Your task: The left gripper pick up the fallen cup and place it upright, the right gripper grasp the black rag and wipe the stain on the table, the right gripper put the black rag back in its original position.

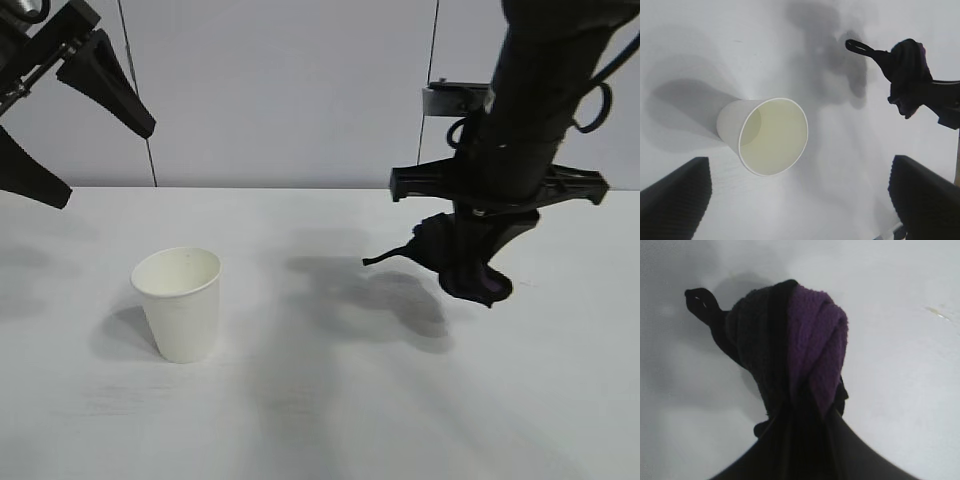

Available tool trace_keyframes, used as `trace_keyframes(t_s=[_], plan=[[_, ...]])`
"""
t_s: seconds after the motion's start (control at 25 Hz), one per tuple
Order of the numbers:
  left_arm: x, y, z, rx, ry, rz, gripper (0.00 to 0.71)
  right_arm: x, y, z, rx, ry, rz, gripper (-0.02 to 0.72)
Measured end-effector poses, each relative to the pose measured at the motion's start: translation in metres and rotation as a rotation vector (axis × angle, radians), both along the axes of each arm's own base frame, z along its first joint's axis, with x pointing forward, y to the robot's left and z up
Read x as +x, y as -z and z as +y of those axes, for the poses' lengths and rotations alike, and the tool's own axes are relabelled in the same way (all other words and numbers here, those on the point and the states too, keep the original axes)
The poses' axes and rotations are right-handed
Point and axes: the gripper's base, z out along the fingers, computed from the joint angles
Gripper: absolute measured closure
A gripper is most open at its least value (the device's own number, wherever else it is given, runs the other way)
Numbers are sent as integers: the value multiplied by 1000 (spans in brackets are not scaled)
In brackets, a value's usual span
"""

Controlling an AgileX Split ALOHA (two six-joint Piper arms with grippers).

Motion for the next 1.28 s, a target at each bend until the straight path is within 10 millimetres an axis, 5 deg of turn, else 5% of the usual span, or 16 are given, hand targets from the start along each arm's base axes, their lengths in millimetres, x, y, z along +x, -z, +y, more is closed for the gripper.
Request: trace_keyframes(t_s=[0.16,0.2,0.32,0.4,0.72,1.0,1.28], plan=[[0,0,0,0,1,1,17,-6,1,-21,-4,52,17,582],[0,0,0,-1,1,1,17,-5,1,-24,0,65,20,519],[0,0,0,-1,1,1,17,-5,1,-24,17,73,24,169],[0,0,0,-1,2,2,17,-6,1,-22,44,77,34,78],[0,0,0,-1,2,2,17,-12,-14,-7,247,59,42,41],[0,0,0,4,0,-2,17,-17,-51,-33,302,116,-53,41],[0,0,0,5,-2,-4,17,-20,-55,-36,309,124,-44,41]])
